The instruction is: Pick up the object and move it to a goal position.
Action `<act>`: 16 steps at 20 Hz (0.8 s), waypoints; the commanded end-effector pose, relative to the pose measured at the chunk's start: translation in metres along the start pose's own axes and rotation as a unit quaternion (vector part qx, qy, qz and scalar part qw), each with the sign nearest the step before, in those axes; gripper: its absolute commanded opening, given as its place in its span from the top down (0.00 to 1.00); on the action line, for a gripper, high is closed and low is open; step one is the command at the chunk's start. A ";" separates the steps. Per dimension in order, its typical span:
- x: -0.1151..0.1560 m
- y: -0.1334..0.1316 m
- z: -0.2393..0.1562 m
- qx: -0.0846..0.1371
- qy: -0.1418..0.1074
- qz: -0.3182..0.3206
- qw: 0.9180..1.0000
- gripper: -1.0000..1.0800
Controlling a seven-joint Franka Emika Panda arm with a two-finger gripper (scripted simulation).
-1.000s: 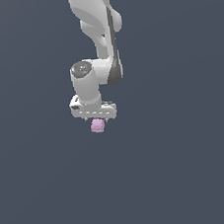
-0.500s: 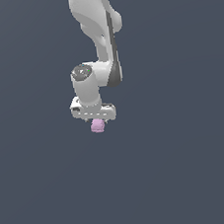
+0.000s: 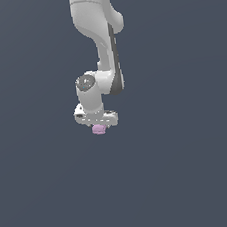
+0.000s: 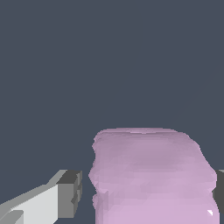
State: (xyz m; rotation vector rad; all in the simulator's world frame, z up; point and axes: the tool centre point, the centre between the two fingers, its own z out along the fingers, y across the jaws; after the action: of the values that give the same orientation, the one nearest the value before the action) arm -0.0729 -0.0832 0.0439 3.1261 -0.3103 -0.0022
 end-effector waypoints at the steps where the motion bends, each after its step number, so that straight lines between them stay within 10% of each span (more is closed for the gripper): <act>1: 0.001 0.000 0.002 0.000 0.001 0.000 1.000 0.04; 2: 0.001 0.000 0.002 0.000 0.001 0.000 1.000 1.00; 16: 0.002 0.003 -0.003 0.000 0.001 0.000 1.000 1.00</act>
State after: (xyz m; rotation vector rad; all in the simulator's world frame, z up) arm -0.0720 -0.0850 0.0447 3.1264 -0.3104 0.0004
